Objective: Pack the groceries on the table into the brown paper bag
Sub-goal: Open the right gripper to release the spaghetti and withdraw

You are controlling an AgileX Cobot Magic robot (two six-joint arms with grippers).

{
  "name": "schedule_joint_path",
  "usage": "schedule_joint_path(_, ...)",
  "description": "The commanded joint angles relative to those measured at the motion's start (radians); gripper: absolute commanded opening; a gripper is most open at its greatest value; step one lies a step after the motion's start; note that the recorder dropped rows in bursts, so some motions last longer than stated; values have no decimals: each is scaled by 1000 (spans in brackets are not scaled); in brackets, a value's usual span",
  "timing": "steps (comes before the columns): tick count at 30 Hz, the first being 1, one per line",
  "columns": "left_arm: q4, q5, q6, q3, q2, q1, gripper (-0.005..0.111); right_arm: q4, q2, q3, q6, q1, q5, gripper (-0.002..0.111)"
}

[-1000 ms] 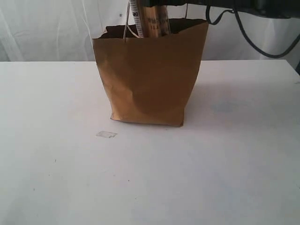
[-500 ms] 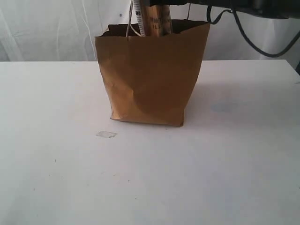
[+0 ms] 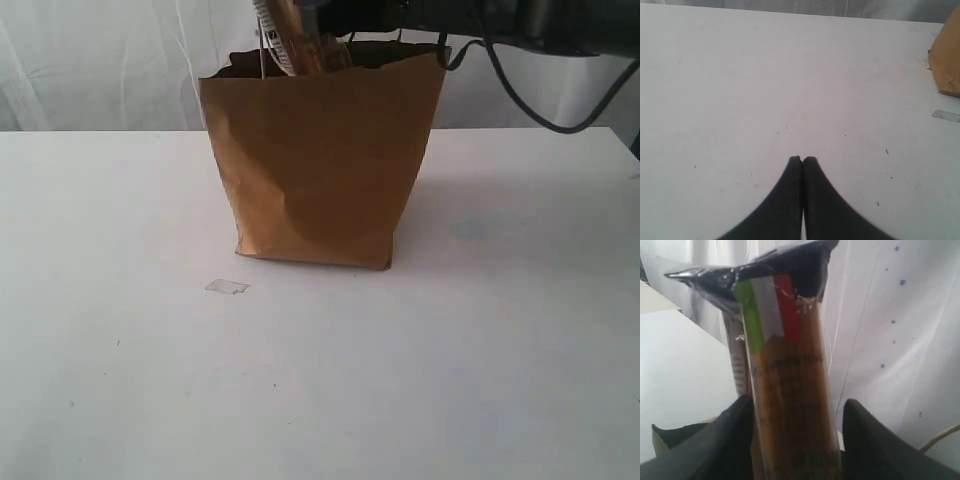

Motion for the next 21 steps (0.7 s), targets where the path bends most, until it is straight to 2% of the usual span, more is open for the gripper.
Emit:
schedule_joint_path(1,-11,2,0,3,-5,-5,0,1,10,2,7,2,-4,40)
schedule_joint_path(3,-11,2,0,3,-5,-5,0,1,14,2,7,2,-6,23)
schedule_joint_path(4,-11,2,0,3,-5,-5,0,1,16,2,7,2,-25,0)
schedule_joint_path(9,-11,2,0,3,-5,-5,0,1,40,54,13,2,-203,0)
schedule_joint_path(17,-11,2,0,3,-5,-5,0,1,26,54,-45,2,-62,0)
schedule_joint_path(21,-11,2,0,3,-5,-5,0,1,-104,61,-41,2,-124,0)
